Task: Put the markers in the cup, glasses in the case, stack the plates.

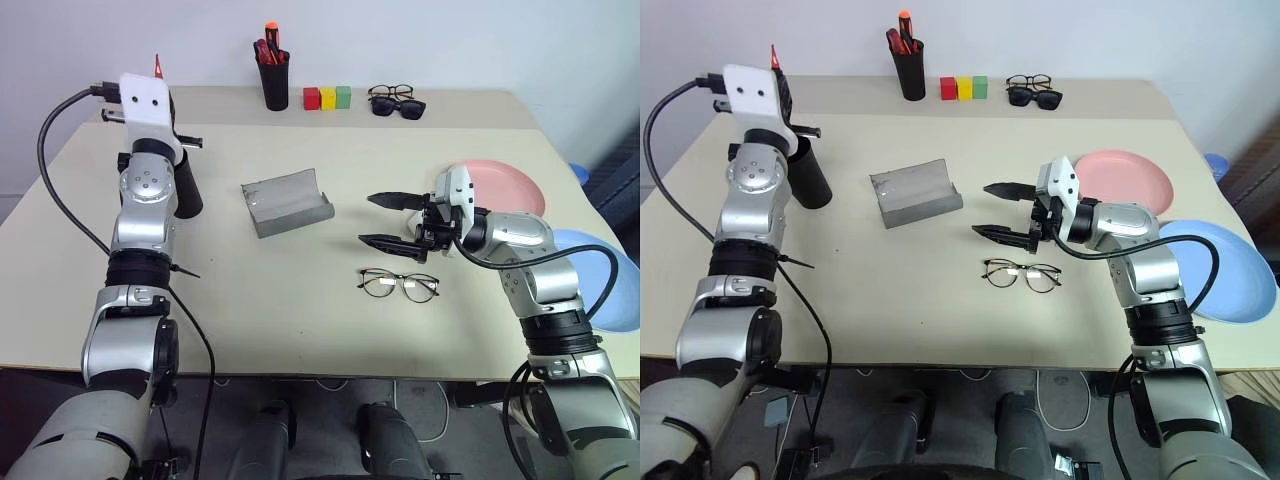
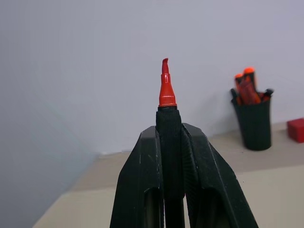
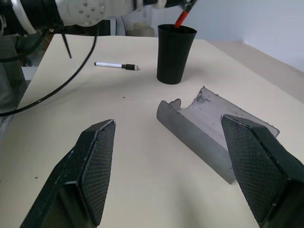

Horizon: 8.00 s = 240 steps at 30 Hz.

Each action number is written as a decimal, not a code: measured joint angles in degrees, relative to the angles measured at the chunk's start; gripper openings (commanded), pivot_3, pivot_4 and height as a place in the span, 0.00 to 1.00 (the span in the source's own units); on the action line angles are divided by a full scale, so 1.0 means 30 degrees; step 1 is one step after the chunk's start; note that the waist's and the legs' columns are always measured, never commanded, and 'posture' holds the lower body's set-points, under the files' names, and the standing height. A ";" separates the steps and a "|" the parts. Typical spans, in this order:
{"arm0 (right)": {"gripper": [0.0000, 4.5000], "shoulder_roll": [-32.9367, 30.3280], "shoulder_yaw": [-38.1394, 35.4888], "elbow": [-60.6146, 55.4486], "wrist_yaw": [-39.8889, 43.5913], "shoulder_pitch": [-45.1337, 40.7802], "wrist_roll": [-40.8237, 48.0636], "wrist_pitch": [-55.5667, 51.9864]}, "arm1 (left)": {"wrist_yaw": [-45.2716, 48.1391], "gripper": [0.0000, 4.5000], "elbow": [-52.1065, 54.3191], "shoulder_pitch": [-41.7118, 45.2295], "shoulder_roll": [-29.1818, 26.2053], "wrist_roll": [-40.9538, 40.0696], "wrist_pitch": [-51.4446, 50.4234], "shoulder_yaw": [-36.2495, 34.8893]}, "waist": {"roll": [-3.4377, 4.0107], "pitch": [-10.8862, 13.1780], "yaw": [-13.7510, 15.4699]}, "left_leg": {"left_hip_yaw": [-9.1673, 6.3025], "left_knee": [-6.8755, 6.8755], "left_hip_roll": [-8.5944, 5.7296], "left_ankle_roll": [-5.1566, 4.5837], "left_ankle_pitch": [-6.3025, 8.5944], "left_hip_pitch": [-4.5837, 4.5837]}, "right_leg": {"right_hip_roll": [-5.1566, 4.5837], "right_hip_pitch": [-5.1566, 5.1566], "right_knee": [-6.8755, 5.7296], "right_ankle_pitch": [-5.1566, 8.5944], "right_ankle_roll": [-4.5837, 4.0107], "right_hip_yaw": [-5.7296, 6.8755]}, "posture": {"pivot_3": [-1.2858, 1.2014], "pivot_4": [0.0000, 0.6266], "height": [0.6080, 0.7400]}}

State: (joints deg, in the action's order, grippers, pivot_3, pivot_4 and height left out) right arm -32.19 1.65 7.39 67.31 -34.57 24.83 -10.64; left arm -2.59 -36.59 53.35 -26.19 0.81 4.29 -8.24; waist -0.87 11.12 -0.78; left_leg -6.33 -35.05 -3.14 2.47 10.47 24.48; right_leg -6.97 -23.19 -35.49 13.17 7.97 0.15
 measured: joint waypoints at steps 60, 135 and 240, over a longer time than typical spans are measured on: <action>0.80 0.2161 0.0400 0.0705 0.2872 0.0108 0.0773 0.2865 | 1.2102 0.74 0.2937 -0.2915 -0.9391 -0.5303 -2.1518 0.3214 | 0.0015 0.0007 -0.0518 | -0.0030 0.0018 0.0032 0.0020 -0.0011 -0.0064 | 0.0051 -0.0062 -0.0210 0.0072 -0.0065 -0.0029 | 0.52 0.24 1.00; 0.80 0.3166 -0.0039 0.3817 0.0011 -0.1445 -0.0682 0.4244 | -0.2558 0.01 -0.1412 -0.1764 0.0111 0.1173 0.3760 -0.1491 | -0.0010 0.0012 -0.0127 | -0.0025 0.0004 0.0011 0.0048 -0.0026 -0.0065 | 0.0041 -0.0061 -0.0215 0.0042 -0.0062 -0.0044 | 0.52 0.24 1.00; 0.80 -0.1711 -0.6080 -0.5644 -0.6141 1.1065 -0.0328 0.0494 | 2.4641 0.02 0.7636 -0.1880 -0.1720 -0.0433 -1.0945 1.2210 | -0.0004 0.0021 0.0029 | -0.0023 -0.0004 0.0036 0.0020 -0.0012 -0.0024 | 0.0036 -0.0020 -0.0084 0.0095 -0.0153 -0.0041 | 0.52 0.24 1.00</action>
State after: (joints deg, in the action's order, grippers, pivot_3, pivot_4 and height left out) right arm -37.32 -16.60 -9.55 48.89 -1.37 23.85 -9.15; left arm 71.33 -13.68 47.71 -31.35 -0.48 -28.55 28.39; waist -0.89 11.18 -0.69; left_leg -6.40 -35.06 -3.03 2.52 10.43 24.41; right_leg -6.87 -23.25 -35.74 13.45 7.51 0.02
